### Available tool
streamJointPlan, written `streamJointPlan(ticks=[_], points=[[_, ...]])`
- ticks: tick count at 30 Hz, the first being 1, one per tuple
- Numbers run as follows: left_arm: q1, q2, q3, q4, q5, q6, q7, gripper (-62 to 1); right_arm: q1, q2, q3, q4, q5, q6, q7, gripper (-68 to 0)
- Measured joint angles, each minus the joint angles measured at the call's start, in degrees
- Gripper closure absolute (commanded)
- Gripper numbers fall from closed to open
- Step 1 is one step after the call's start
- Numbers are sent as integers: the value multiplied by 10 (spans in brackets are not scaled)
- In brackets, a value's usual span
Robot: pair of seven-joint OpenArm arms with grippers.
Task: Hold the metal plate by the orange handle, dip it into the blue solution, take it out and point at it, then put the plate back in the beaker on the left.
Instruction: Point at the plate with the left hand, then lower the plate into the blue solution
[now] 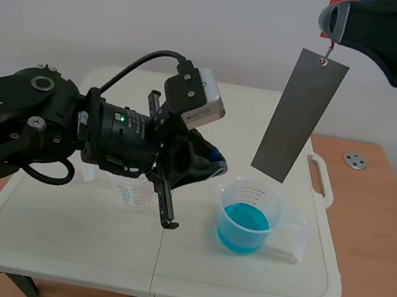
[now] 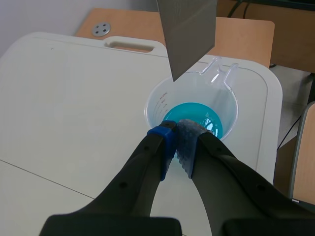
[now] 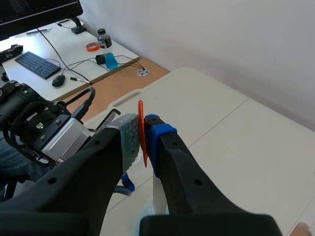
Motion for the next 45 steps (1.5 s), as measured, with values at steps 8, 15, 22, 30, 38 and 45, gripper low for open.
streamJointPlan(ticks=[8, 15, 22, 30, 38, 45], points=[[11, -5, -1, 0, 0, 2, -3, -27, 0, 0, 0, 0, 0, 0, 0, -11], [77, -67, -65, 10, -1, 24, -59, -27, 0, 0, -4, 0, -1, 0, 0, -11], [185, -174, -163, 83, -22, 24, -114, -27, 0, -9, -4, 0, -35, 0, 0, -11], [373, -271, -327, 123, -79, 24, -176, -27, 0, -13, -15, -2, -51, 0, 5, -11], [593, -281, -499, 122, -78, 36, -225, -27, 0, -14, -28, -20, -72, 0, 17, -11], [733, -253, -551, 122, -66, 37, -241, -27, 0, -14, -42, -43, -107, 0, 39, -11]])
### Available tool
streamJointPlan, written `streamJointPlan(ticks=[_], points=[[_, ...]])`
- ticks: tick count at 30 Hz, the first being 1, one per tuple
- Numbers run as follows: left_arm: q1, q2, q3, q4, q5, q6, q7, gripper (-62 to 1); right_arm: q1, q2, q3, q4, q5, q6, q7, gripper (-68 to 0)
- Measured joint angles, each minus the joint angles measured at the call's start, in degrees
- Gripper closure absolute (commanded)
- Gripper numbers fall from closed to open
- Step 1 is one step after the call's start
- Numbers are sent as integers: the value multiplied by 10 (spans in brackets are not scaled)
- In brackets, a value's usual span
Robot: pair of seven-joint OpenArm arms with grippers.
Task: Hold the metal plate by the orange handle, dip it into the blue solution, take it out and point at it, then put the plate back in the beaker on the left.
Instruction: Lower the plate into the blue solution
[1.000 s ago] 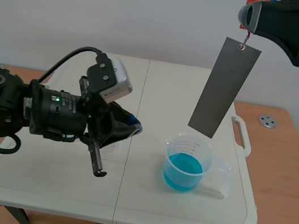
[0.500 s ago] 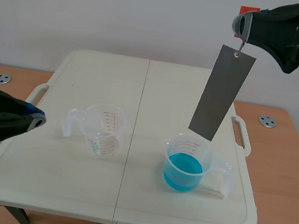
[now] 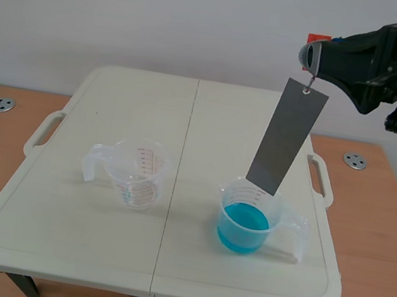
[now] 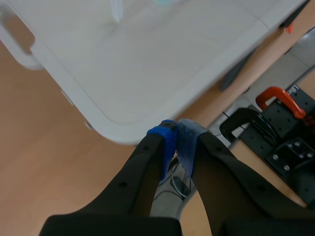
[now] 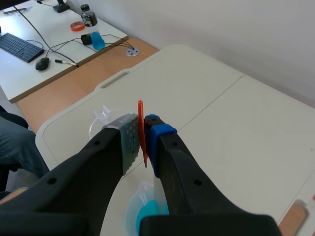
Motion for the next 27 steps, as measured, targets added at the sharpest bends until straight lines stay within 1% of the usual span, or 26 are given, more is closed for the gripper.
streamJointPlan(ticks=[5, 6, 10, 14, 16, 18, 20, 22, 24, 27], points=[[35, 54, -1, -7, 39, 4, 1, -27, 0, 0, -15, -10, -15, 0, 9, -11], [37, 65, -1, -10, 44, 4, 1, -27, 0, 0, -17, -10, -19, 0, 11, -11], [42, 115, -1, -23, 86, 4, 1, -27, 0, 0, -18, -17, -21, 0, 12, -11], [41, 164, 0, -35, 114, 4, 3, -27, 0, 0, -18, -31, -26, 0, 26, -11], [41, 186, 0, -36, 127, 4, 3, -27, 0, 0, -18, -40, -37, 0, 29, -11], [41, 205, 0, -37, 133, 4, 3, -27, 0, -3, -18, -48, -47, 0, 31, -11], [40, 222, 1, -37, 145, 4, 3, -27, 0, -11, -19, -55, -66, 0, 33, -11], [40, 236, 1, -37, 160, 4, 3, -27, 0, -17, -28, -64, -74, 0, 35, -11], [40, 248, 1, -38, 165, 4, 7, -27, 0, -21, -40, -71, -84, 0, 35, -11], [40, 262, 1, -38, 183, 4, 10, -27, 0, -24, -54, -85, -90, 0, 41, -11]])
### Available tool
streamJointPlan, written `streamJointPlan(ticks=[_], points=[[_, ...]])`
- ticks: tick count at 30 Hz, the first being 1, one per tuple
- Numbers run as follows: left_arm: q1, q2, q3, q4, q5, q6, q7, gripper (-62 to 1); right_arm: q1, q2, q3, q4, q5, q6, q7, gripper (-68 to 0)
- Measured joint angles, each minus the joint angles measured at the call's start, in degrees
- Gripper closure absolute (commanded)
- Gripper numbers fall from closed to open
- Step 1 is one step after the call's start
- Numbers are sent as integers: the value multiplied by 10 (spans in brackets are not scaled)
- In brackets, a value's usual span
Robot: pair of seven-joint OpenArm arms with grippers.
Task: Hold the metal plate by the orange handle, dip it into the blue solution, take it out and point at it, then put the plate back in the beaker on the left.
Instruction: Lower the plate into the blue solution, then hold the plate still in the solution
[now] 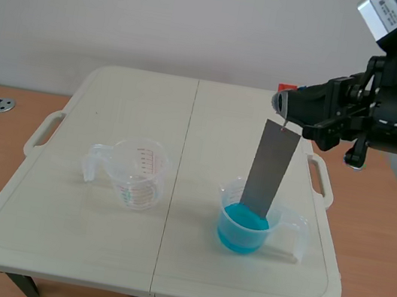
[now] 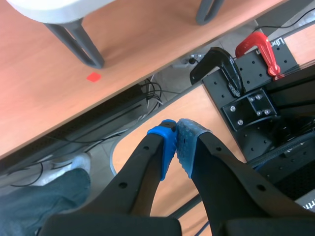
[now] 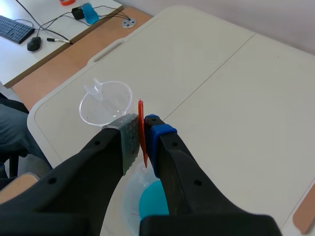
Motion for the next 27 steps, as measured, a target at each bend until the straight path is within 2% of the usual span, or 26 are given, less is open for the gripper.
streamJointPlan(ticks=[7, 11, 20, 27], points=[[-2, 7, 0, 0, 3, 0, 5, -27, 0, -3, -5, -38, -36, 0, 22, -11], [-18, 7, 0, 0, 3, 0, 43, -27, 0, -15, -6, -62, -65, 0, 27, -11], [-25, 7, 0, 0, 2, 0, 49, -27, 1, -17, -22, -105, -94, 0, 66, -11], [-25, 7, 0, 0, 2, 0, 49, -27, 3, -17, -22, -112, -94, 0, 71, -11]])
